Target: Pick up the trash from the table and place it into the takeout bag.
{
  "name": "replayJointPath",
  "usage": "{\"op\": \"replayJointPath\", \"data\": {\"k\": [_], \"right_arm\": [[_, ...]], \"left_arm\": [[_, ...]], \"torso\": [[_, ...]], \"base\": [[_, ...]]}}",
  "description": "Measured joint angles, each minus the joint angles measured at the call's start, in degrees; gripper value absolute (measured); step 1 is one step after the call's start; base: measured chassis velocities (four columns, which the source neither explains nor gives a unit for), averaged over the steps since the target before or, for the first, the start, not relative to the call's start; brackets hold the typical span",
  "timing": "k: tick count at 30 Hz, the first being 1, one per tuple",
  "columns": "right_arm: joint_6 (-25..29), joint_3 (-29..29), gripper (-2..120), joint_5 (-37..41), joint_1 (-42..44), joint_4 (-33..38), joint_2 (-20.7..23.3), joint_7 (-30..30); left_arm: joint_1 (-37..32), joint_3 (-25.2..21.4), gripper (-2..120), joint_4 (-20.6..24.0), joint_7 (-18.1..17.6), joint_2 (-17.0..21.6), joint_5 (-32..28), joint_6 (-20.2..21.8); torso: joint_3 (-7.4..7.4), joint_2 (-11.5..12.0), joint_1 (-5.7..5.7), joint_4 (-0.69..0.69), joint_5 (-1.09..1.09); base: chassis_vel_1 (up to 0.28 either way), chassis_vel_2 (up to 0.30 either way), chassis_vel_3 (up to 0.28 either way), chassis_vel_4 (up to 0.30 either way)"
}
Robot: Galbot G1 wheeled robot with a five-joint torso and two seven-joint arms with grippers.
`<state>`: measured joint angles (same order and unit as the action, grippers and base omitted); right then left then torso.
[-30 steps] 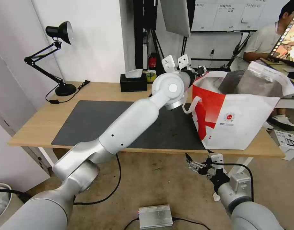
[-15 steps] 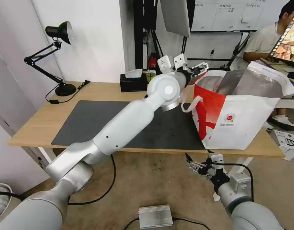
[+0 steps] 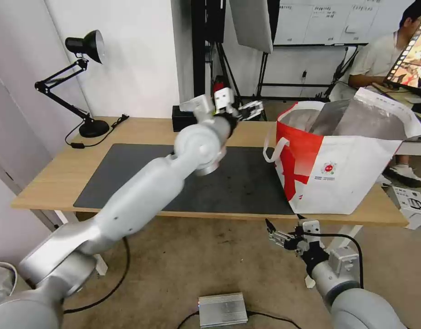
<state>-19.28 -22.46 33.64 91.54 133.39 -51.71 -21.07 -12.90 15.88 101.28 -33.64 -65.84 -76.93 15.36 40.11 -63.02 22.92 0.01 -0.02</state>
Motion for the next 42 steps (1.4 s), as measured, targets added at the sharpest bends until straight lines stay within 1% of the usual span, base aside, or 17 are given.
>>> {"op": "replayJointPath", "data": {"k": [2, 3, 7, 8, 11, 15, 17, 18, 19, 22, 23, 26, 27, 29, 32, 37, 42], "right_arm": [[0.00, 0.00, 100, 0.00, 0.00, 0.00, 0.00, 0.00], [0.00, 0.00, 100, 0.00, 0.00, 0.00, 0.00, 0.00], [0.00, 0.00, 100, 0.00, 0.00, 0.00, 0.00, 0.00], [0.00, 0.00, 100, 0.00, 0.00, 0.00, 0.00, 0.00], [0.00, 0.00, 100, 0.00, 0.00, 0.00, 0.00, 0.00], [0.00, 0.00, 100, 0.00, 0.00, 0.00, 0.00, 0.00], [0.00, 0.00, 100, 0.00, 0.00, 0.00, 0.00, 0.00], [0.00, 0.00, 100, 0.00, 0.00, 0.00, 0.00, 0.00], [0.00, 0.00, 100, 0.00, 0.00, 0.00, 0.00, 0.00], [0.00, 0.00, 100, 0.00, 0.00, 0.00, 0.00, 0.00], [0.00, 0.00, 100, 0.00, 0.00, 0.00, 0.00, 0.00], [0.00, 0.00, 100, 0.00, 0.00, 0.00, 0.00, 0.00], [0.00, 0.00, 100, 0.00, 0.00, 0.00, 0.00, 0.00], [0.00, 0.00, 100, 0.00, 0.00, 0.00, 0.00, 0.00], [0.00, 0.00, 100, 0.00, 0.00, 0.00, 0.00, 0.00], [0.00, 0.00, 100, 0.00, 0.00, 0.00, 0.00, 0.00], [0.00, 0.00, 100, 0.00, 0.00, 0.00, 0.00, 0.00]], "left_arm": [[-1.88, -1.83, 100, 2.76, 0.11, 2.47, -0.33, 1.12], [-1.88, -1.83, 100, 2.76, 0.11, 2.47, -0.33, 1.12], [-6.65, -5.94, 100, 7.02, 1.93, 7.90, 1.87, 1.47], [-6.65, -5.94, 100, 7.02, 1.93, 7.90, 1.87, 1.47], [-10.76, -8.85, 100, 9.57, 4.55, 11.99, 4.37, 1.48], [-12.91, -10.59, 100, 10.60, 5.80, 13.68, 5.81, 1.49], [-16.38, -13.43, 100, 11.97, 7.90, 15.78, 8.12, 0.79], [-19.13, -15.27, 100, 12.60, 10.27, 17.30, 11.13, -0.84], [-19.13, -15.27, 100, 12.60, 10.27, 17.30, 11.13, -0.84], [-26.14, -19.88, 100, 14.42, 14.19, 20.20, 17.39, -3.72], [-26.14, -19.88, 100, 14.42, 14.19, 20.20, 17.39, -3.72], [-35.26, -24.74, 100, 16.91, 14.94, 21.51, 21.29, -6.26], [-35.26, -24.74, 100, 16.91, 14.94, 21.51, 21.29, -6.26], [-41.95, -28.30, 100, 18.19, 16.00, 21.48, 25.55, -8.43], [-45.34, -29.41, 100, 18.38, 16.96, 20.91, 29.01, -10.77], [-48.59, -29.16, 100, 17.53, 19.37, 19.66, 33.58, -14.82], [-53.91, -31.36, 100, 18.45, 18.74, 18.48, 34.88, -15.89]], "torso": [[0.00, 0.00, -0.01, 0.01, 0.00], [0.00, 0.00, -0.01, 0.01, 0.00], [0.00, 0.00, 0.00, -0.01, 0.00], [0.00, 0.00, 0.00, -0.01, 0.00], [0.00, 0.00, 0.00, 0.00, 0.00], [0.00, -0.01, 0.00, 0.00, 0.00], [0.00, 0.00, 0.00, -0.01, 0.01], [0.00, -0.01, 0.00, -0.01, 0.01], [0.00, -0.01, 0.00, -0.01, 0.01], [0.00, 0.00, 0.00, 0.00, 0.00], [0.00, 0.00, 0.00, 0.00, 0.00], [-0.01, -0.01, -0.01, -0.01, 0.00], [-0.01, -0.01, -0.01, -0.01, 0.00], [0.00, -0.01, 0.00, 0.01, 0.02], [-0.01, -0.01, -0.01, 0.03, 0.02], [0.00, -0.01, 0.00, -0.03, 0.03], [0.00, -0.01, 0.00, 0.00, 0.02]], "base": [[0.000, 0.000, 0.000, 0.000], [0.000, 0.000, 0.000, 0.000], [0.000, 0.000, 0.000, 0.000], [0.000, 0.000, 0.000, 0.000], [0.000, 0.000, 0.000, 0.000], [0.000, 0.000, 0.000, 0.000], [0.000, 0.000, 0.000, 0.000], [0.000, 0.000, 0.000, 0.000], [0.000, 0.000, 0.000, 0.000], [0.000, 0.000, 0.000, 0.000], [0.000, 0.000, 0.000, 0.000], [0.000, 0.000, 0.000, 0.000], [0.000, 0.000, 0.000, 0.000], [0.000, 0.000, 0.000, 0.000], [0.000, 0.000, 0.000, 0.000], [0.000, 0.000, 0.000, 0.000], [0.000, 0.000, 0.000, 0.000]]}}
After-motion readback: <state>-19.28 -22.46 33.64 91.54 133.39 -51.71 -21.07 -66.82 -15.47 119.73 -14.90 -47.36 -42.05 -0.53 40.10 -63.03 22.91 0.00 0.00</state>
